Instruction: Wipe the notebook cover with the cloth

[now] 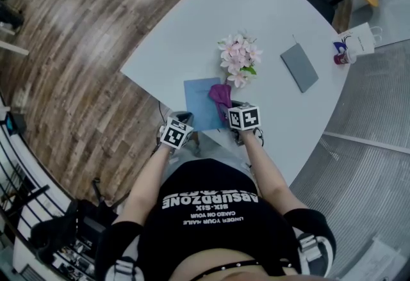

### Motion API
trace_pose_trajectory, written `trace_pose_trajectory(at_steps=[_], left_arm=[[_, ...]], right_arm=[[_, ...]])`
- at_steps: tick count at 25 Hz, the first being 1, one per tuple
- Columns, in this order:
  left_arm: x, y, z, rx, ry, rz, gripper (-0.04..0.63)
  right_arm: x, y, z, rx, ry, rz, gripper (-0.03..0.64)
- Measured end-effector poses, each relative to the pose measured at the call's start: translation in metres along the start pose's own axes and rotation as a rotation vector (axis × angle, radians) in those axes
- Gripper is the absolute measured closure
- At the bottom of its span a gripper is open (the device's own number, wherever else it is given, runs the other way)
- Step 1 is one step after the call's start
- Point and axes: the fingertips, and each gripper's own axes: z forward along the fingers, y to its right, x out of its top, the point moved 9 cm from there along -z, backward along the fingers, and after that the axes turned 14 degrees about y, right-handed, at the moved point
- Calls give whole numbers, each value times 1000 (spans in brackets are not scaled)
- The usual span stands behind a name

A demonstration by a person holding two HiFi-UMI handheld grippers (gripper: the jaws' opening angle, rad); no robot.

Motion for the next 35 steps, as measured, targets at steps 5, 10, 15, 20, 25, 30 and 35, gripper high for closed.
trace_pose_trajectory(at_steps=[5,10,15,20,25,30,35], left_arm=[[0,0,0,2,3,-5,580],[0,-1,-1,4,10,-17,580],[-1,0,-1,10,19,-26,580],[-1,0,-1,17,26,-36,580],[-2,1,-2,27,31,-41,580],[-3,1,-1,41,42,-49,580],[-4,1,-1,51,54,-74,580]], right_arm=[[-2,-6,1,5,9,35,528],[1,-14,5,4,-13,9,528],[1,-17,8,-1,-16,17,528],[1,-26,14,36,-29,25,528],[1,-40,22,65,-37,16,528],[1,-53,32,93,-51,-2,528],[1,-65,39,120,-65,-33,528]])
